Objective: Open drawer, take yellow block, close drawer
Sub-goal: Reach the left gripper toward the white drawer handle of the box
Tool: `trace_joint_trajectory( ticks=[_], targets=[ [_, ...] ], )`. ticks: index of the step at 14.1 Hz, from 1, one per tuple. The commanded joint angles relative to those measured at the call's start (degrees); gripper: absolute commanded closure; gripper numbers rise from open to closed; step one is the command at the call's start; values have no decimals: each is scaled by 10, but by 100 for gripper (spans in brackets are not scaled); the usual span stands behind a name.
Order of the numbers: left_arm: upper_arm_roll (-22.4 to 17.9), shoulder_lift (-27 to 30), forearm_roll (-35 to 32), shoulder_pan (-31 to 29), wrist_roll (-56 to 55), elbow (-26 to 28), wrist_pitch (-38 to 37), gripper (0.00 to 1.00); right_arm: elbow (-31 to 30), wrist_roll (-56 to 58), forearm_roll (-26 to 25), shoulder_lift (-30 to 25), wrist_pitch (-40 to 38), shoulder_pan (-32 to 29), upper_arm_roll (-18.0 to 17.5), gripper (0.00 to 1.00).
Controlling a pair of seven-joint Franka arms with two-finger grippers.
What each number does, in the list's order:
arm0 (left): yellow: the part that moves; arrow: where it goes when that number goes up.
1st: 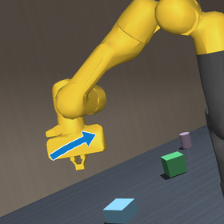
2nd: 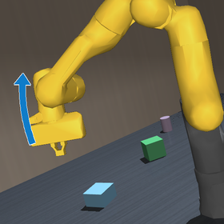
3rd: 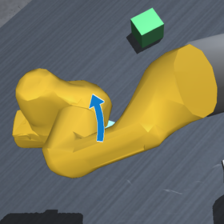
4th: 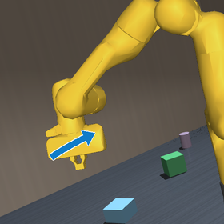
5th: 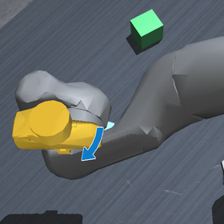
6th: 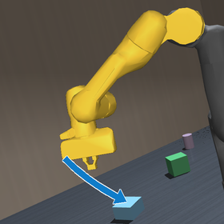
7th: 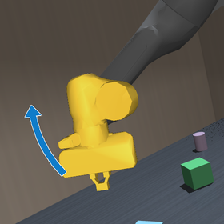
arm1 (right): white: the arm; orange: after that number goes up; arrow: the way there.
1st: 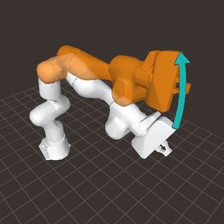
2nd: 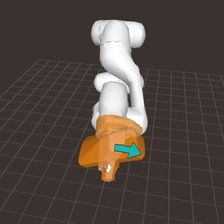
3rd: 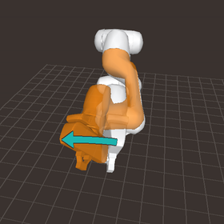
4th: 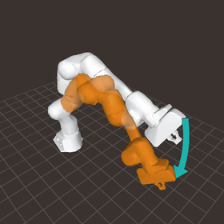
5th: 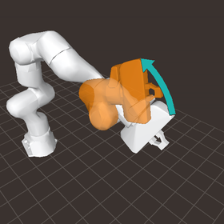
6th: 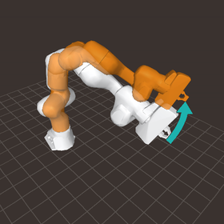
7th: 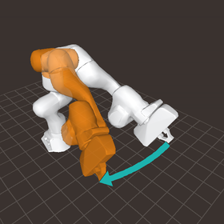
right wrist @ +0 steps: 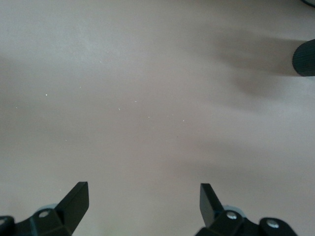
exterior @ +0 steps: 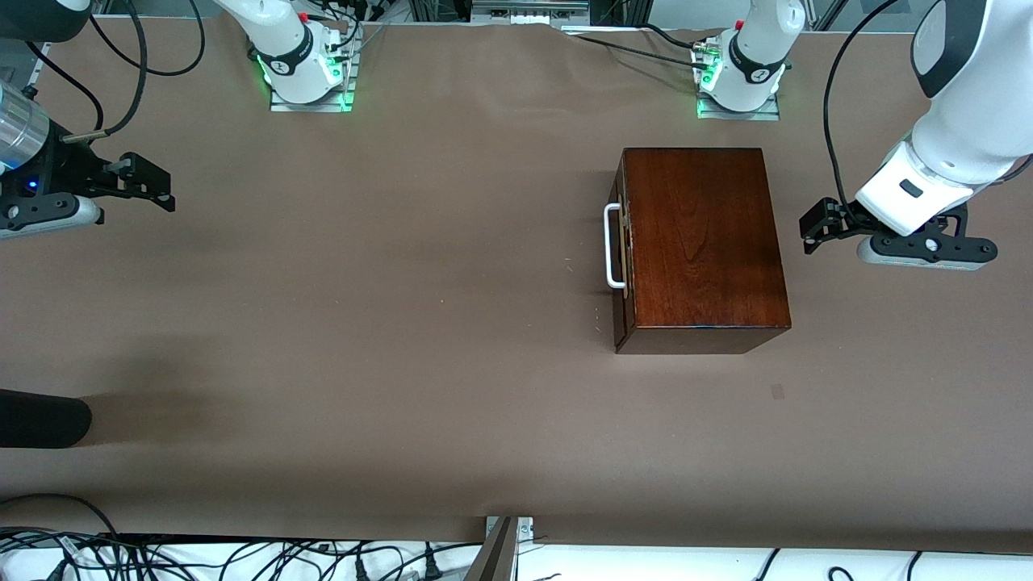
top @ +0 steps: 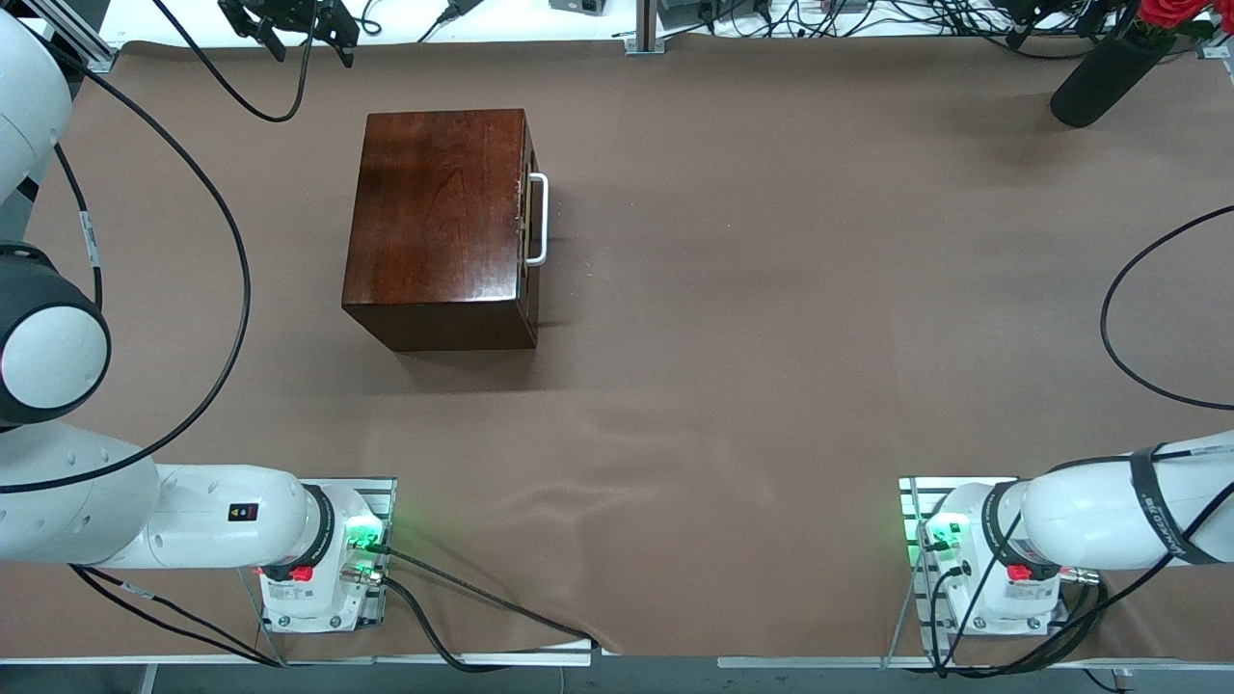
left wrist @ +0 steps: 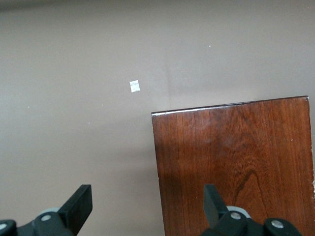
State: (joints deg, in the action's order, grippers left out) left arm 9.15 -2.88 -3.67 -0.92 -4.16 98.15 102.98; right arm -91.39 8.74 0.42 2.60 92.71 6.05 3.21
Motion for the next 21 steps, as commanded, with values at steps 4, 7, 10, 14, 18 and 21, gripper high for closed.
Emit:
trace_joint_trajectory(
  ticks=[4, 7, 10, 14, 18, 21],
  targets=[
    [3, -13, 11, -4, 8, -26, -21, 0, 8, -7, -8, 0, -8, -10, -11, 0],
    [3, -15, 11, 1, 7, -27, -21, 0, 8, -7, -8, 0, -8, -10, -11, 0],
    [22, -30, 10, 13, 0, -26, -39, 0, 8, -7, -8, 0, -8, -10, -11, 0],
    [83, -75, 10, 35, -1, -27, -35, 0, 8, -7, -8, 0, -8, -10, -11, 0],
    [97, -193, 6, 116, -85, -128, 4, 0, 8, -7, -7, 0, -8, -10, -11, 0],
    [93, -244, -23, 190, -234, -161, 18, 0, 8, -7, -7, 0, -8, -10, -11, 0]
  ],
)
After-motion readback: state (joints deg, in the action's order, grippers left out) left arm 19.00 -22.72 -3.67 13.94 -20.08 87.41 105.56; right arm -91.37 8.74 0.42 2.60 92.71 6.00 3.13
